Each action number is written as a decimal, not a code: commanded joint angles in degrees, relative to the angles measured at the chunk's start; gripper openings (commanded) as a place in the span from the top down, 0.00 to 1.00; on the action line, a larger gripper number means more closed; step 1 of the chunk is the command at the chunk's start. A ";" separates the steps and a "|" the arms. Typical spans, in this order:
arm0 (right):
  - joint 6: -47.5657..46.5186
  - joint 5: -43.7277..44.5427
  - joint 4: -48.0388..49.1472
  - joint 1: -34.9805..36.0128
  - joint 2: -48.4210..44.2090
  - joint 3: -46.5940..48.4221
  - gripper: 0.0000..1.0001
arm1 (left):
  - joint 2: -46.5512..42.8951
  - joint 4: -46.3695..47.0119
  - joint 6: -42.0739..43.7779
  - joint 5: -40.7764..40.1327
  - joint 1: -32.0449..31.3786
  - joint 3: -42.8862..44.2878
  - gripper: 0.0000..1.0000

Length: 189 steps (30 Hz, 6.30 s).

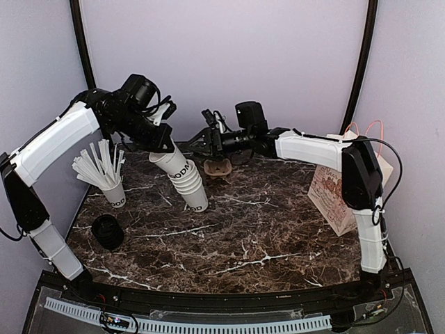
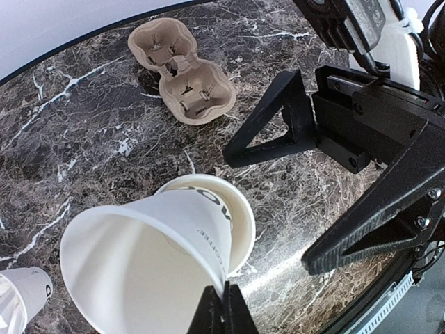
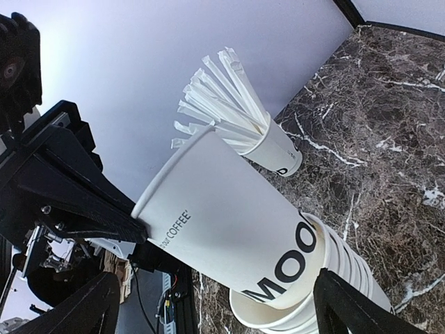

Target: Pack the takeout coffee

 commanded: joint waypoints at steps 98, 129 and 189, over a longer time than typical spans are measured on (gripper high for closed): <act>-51.51 -0.40 -28.36 -29.32 -43.49 -29.88 0.07 | 23.51 -9.21 4.34 -8.21 -10.56 15.46 0.68; -52.46 0.30 -28.43 -29.32 -44.20 -30.98 0.08 | 22.43 -7.84 9.44 -16.25 3.07 19.96 1.00; -55.32 1.32 -33.47 -26.19 -40.49 -24.31 0.10 | -2.26 -9.73 -1.11 -21.18 -4.76 4.09 0.59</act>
